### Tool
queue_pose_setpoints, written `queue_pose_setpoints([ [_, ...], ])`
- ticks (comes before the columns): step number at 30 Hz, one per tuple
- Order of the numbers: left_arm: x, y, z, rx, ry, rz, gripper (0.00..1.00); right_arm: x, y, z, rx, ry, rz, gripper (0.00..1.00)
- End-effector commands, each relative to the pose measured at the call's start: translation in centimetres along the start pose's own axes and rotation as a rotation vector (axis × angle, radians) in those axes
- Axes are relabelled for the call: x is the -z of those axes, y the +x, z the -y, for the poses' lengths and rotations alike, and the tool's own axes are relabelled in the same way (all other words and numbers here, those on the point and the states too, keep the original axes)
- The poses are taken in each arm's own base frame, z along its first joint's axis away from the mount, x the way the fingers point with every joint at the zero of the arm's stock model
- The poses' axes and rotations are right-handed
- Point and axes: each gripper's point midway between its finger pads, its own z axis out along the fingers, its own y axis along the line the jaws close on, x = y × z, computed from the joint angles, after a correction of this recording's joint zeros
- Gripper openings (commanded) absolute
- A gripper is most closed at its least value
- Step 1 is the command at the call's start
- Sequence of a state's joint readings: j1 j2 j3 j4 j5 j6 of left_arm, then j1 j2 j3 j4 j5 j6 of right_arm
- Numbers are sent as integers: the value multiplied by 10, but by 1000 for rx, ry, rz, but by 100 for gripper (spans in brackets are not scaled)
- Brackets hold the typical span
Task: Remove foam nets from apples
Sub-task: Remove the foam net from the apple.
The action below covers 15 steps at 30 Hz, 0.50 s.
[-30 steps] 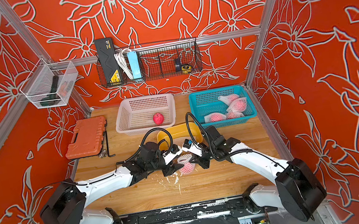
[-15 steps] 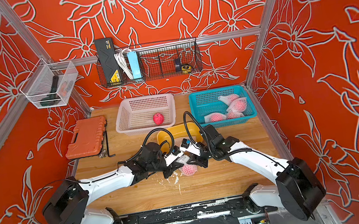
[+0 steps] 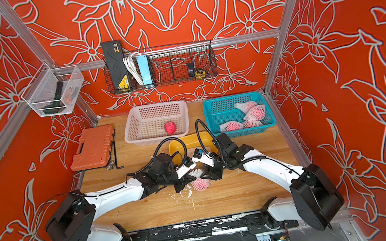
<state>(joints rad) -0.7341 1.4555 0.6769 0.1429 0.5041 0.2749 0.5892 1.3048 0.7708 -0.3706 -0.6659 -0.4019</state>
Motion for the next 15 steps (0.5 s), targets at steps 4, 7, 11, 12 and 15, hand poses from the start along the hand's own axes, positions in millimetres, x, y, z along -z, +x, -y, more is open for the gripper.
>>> queue_pose_setpoints([
  [4,12,-28,5,-58,4,62,6,-3,6,-4,28,8,-47,59],
  [7,18,-22,2,-39,-13,63,6,-1,9,2,19,54,-48,82],
  [11,22,-23,4,-42,-7,81,6,-1,5,-3,38,31,-30,83],
  [12,23,-23,5,-42,-5,83,6,-1,4,-4,44,26,-28,83],
  [15,24,-24,2,-37,-10,85,6,1,3,-7,72,15,-15,82],
])
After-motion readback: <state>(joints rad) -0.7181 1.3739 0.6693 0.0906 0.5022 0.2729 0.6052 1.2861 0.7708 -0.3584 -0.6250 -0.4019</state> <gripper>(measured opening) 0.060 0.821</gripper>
